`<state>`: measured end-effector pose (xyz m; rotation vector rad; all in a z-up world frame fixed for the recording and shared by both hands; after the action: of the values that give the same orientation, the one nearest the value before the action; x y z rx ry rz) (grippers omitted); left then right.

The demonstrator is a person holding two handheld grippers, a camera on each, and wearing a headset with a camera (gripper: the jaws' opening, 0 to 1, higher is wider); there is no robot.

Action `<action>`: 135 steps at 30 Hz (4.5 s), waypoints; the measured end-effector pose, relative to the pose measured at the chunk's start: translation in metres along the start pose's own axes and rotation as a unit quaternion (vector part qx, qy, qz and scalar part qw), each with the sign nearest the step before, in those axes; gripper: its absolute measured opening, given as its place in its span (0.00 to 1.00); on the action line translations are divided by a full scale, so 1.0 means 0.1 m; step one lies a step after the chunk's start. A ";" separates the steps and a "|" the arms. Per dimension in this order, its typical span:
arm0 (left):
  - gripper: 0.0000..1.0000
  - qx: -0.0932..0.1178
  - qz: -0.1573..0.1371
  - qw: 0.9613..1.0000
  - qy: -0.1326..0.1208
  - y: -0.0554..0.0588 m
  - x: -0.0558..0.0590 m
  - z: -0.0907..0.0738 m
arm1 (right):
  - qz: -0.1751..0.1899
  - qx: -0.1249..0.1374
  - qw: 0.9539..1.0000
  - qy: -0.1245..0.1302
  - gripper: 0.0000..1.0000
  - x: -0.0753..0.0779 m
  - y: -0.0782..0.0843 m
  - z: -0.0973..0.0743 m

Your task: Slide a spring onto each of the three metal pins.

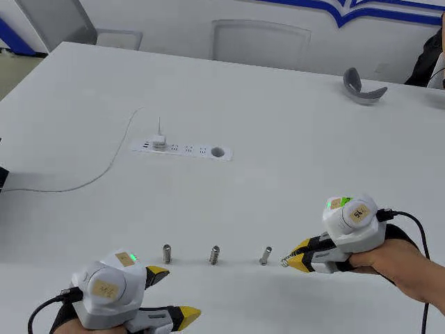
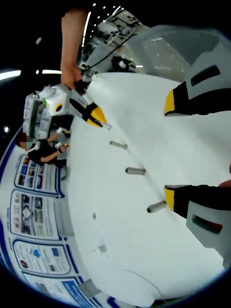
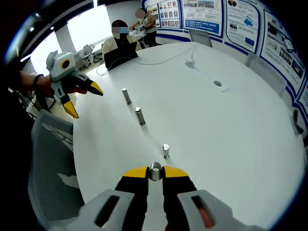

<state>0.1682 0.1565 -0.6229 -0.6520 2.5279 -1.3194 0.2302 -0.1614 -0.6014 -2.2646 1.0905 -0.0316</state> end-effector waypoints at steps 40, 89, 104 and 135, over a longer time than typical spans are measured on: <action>0.75 0.004 -0.042 0.999 -0.033 0.13 -0.15 -0.25 | -0.032 -0.031 0.999 -0.004 0.12 0.08 -0.29 0.37; 0.75 -0.011 -0.046 0.998 -0.032 0.17 -0.20 -0.27 | -0.053 -0.057 0.997 0.001 0.13 0.13 -0.17 0.81; 0.74 -0.008 -0.046 0.998 -0.029 0.17 -0.20 -0.28 | -0.041 -0.046 0.998 0.010 0.28 0.07 -0.08 0.73; 0.74 -0.007 -0.058 0.998 -0.028 0.28 -0.26 -0.30 | 0.121 0.086 0.989 0.021 0.55 -0.10 0.31 0.51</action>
<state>0.1714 0.2044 -0.6284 -0.8389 2.4902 -1.3012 0.2161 -0.1426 -0.6567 -1.9744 1.3258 -0.0716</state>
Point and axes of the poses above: the centre of the closed fingertips' face, and the gripper's own axes: z roughly forward along the fingers, x roughly to its right, y roughly out of its underside, the point moved 10 cm from there along -z, roughly backward along the fingers, and after that the axes turned 14 degrees about z, right-handed, at the moved point
